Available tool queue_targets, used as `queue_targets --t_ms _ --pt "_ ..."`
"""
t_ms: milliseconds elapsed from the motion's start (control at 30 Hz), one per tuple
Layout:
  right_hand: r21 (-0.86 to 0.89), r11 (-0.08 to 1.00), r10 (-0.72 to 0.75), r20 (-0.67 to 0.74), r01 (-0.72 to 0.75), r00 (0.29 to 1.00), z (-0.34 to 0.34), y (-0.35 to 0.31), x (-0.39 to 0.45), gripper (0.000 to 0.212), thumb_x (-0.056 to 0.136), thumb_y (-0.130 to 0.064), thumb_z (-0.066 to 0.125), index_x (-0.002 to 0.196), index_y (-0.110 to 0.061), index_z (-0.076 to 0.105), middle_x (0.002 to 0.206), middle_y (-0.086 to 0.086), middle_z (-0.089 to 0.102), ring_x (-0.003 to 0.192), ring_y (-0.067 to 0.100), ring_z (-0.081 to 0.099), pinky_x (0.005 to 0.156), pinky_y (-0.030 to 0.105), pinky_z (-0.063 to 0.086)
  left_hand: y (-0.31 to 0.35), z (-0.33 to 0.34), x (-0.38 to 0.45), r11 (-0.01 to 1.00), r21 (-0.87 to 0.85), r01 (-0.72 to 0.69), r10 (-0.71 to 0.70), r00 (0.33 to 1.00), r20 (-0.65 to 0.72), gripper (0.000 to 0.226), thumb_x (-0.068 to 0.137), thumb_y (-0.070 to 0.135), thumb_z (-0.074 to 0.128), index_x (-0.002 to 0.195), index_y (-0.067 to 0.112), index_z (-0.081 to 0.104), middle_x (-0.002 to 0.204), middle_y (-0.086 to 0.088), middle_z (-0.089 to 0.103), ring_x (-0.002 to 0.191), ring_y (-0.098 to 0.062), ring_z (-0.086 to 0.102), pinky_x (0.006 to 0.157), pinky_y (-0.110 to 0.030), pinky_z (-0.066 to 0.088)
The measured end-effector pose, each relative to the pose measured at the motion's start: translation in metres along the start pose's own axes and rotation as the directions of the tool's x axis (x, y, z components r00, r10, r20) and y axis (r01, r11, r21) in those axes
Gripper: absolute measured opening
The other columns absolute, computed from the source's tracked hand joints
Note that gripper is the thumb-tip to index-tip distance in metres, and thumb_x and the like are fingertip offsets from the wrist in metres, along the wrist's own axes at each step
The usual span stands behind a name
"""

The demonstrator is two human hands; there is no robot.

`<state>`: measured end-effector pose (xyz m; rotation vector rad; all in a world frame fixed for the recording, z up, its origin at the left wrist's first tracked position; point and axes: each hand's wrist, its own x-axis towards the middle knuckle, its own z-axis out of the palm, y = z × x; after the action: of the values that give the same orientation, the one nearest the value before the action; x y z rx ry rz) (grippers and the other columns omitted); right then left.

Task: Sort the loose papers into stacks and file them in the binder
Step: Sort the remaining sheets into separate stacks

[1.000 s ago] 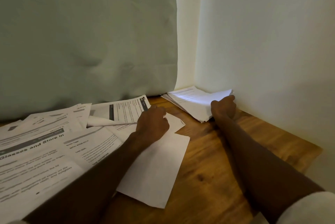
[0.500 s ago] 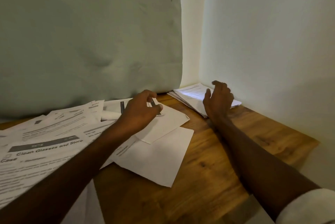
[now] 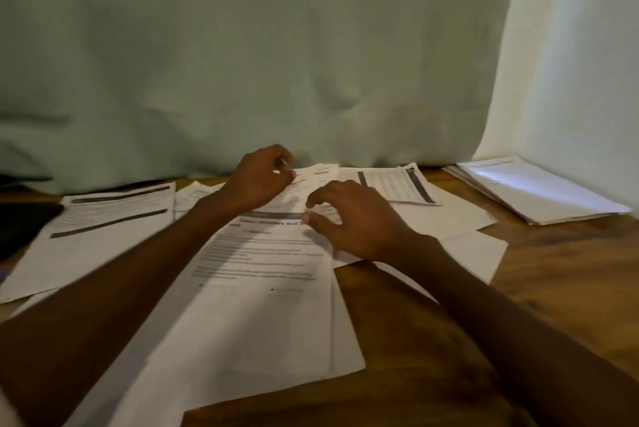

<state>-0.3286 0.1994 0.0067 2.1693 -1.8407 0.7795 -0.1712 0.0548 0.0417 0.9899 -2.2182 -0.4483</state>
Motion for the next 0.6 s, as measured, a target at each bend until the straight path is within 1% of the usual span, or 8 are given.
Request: queue_targets --t_ms 67,167,267,333,400,467,533,600 --pt "-0.100 0.994 0.065 0.205 -0.046 0.977 0.021 -0.019 0.021 0.064 0.090 -0.075 0.049 0.136 -0.032 0.054 0.137 -0.002 0.058 0.125 0.021 0.052 0.102 0.048 0.044 -0.038 -0.014 -0.017 0.999 0.020 0.028 -0.028 1.000 0.008 0.024 0.095 0.025 0.070 0.118 0.019 0.067 0.109 0.002 0.069 0.105 -0.017 0.063 0.087 -0.029 0.047" --pt "-0.153 0.985 0.128 0.338 -0.080 0.932 0.049 -0.022 0.046 0.069 0.089 -0.070 0.057 0.142 -0.027 0.047 0.140 0.004 0.051 0.129 0.026 0.048 0.105 0.051 0.040 -0.081 -0.037 -0.033 0.996 0.061 0.060 -0.057 0.997 -0.054 0.019 0.096 0.025 0.068 0.115 0.020 0.066 0.105 0.004 0.067 0.106 -0.019 0.063 0.086 -0.030 0.045" --pt "-0.022 0.966 0.256 0.248 -0.259 0.934 0.070 -0.010 0.054 0.067 0.088 -0.070 0.061 0.138 -0.027 0.051 0.139 -0.001 0.053 0.128 0.021 0.050 0.107 0.048 0.040 -0.112 -0.044 -0.039 0.985 0.127 0.121 -0.105 0.987 -0.120 0.024 0.096 0.034 0.067 0.116 0.020 0.066 0.111 0.002 0.067 0.108 -0.021 0.062 0.085 -0.030 0.042" --pt "0.017 0.947 0.312 0.178 -0.320 0.933 0.078 -0.002 0.055 0.069 0.086 -0.072 0.062 0.137 -0.026 0.054 0.137 -0.004 0.055 0.124 0.017 0.053 0.106 0.045 0.043 -0.127 -0.039 -0.041 0.968 0.167 0.188 -0.172 0.979 -0.105 0.041 0.097 0.049 0.061 0.122 0.017 0.065 0.121 -0.003 0.065 0.113 -0.022 0.060 0.086 -0.030 0.040" --pt "0.042 0.942 0.327 0.110 -0.333 0.939 0.083 0.006 0.056 0.064 0.088 -0.066 0.063 0.136 -0.025 0.054 0.134 -0.004 0.059 0.119 0.017 0.056 0.102 0.042 0.047 -0.136 -0.032 -0.040 0.928 0.300 0.220 -0.229 0.973 -0.004 0.065 0.093 0.067 0.050 0.124 0.012 0.064 0.127 -0.007 0.062 0.114 -0.024 0.057 0.085 -0.031 0.040" --pt "0.125 0.936 0.327 0.026 -0.328 0.945 0.082 0.012 0.055 0.051 0.094 -0.054 0.064 0.136 -0.024 0.056 0.133 -0.004 0.061 0.115 0.017 0.061 0.100 0.040 0.050 -0.139 -0.029 -0.043 0.904 0.367 0.221 -0.255 0.966 0.048 0.079 0.087 0.079 0.045 0.117 0.009 0.066 0.125 -0.010 0.061 0.110 -0.024 0.055 0.084 -0.034 0.042" --pt "0.173 0.936 0.327 -0.106 -0.306 0.939 0.079 0.015 0.056 0.038 0.098 -0.038 0.064 0.132 -0.023 0.059 0.129 -0.004 0.064 0.110 0.015 0.062 0.097 0.037 0.051 -0.139 -0.028 -0.047 0.916 0.343 0.209 -0.237 0.971 0.041 0.080 0.082 0.082 0.047 0.114 0.012 0.067 0.123 -0.008 0.061 0.106 -0.019 0.051 0.083 -0.034 0.042" --pt "0.162 0.936 0.341 -0.196 -0.313 0.919 0.076 0.016 0.056 0.027 0.098 -0.027 0.065 0.124 -0.023 0.063 0.118 -0.005 0.067 0.104 0.011 0.061 0.093 0.034 0.050 -0.136 -0.028 -0.050 0.928 0.318 0.197 -0.213 0.977 0.018 0.078 0.080 0.085 0.047 0.115 0.018 0.067 0.127 -0.005 0.059 0.109 -0.016 0.047 0.084 -0.032 0.038"
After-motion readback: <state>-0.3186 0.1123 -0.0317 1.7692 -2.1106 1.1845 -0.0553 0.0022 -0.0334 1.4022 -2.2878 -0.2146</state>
